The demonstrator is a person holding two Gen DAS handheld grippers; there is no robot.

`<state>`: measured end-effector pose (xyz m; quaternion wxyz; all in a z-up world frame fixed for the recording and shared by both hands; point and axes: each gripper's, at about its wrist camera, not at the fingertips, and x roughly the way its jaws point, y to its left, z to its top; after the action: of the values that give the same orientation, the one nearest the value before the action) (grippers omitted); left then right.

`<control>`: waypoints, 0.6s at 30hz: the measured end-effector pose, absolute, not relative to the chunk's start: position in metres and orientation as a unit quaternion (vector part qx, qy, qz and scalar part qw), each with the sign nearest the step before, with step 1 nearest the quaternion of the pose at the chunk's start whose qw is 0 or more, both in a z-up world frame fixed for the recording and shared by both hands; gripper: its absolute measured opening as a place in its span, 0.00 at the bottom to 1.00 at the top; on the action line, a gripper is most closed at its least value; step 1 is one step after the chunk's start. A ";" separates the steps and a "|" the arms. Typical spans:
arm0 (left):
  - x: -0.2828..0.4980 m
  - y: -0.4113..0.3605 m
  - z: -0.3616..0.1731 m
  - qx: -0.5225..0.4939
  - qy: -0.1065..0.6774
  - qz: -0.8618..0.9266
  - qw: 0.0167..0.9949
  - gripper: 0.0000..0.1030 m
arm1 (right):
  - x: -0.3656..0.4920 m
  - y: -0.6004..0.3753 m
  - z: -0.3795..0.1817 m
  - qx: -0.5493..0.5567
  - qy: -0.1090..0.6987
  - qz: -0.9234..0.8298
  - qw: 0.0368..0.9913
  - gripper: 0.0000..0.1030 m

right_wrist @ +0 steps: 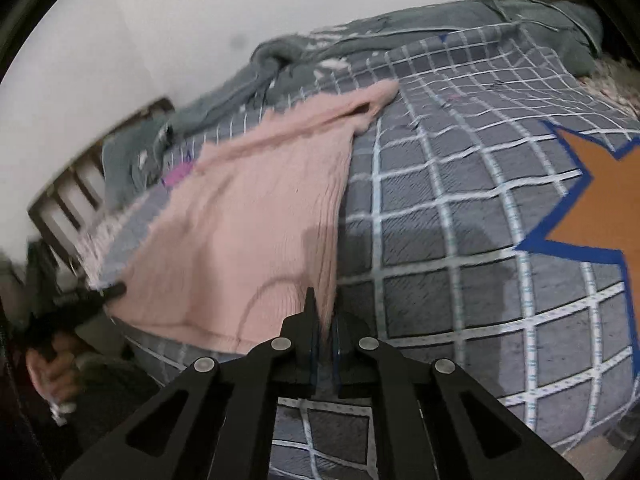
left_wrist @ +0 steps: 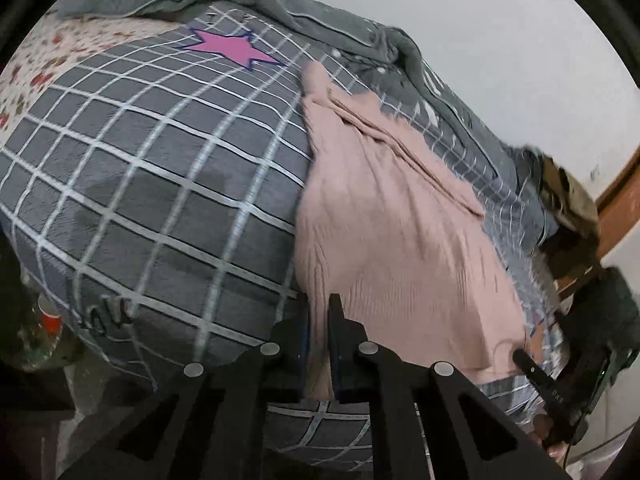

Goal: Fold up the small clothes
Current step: 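Grasp the pink sweater's hem with both tools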

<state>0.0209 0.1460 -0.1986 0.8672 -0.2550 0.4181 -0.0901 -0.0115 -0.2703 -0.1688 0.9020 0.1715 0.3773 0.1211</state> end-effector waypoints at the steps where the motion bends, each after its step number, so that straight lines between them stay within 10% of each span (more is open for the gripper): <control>1: 0.021 0.147 -0.198 -0.261 0.418 -0.091 0.865 0.09 | -0.012 -0.270 -0.165 0.172 0.376 0.124 0.902 0.04; 18: 0.067 0.143 -0.088 -0.248 0.347 -0.110 0.898 0.09 | 0.026 -0.272 -0.066 0.204 0.307 0.160 0.916 0.04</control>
<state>0.0673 0.1435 -0.0884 0.8977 -0.2482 0.3472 -0.1096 0.0259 -0.2720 -0.0659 0.9157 0.2036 0.3072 0.1602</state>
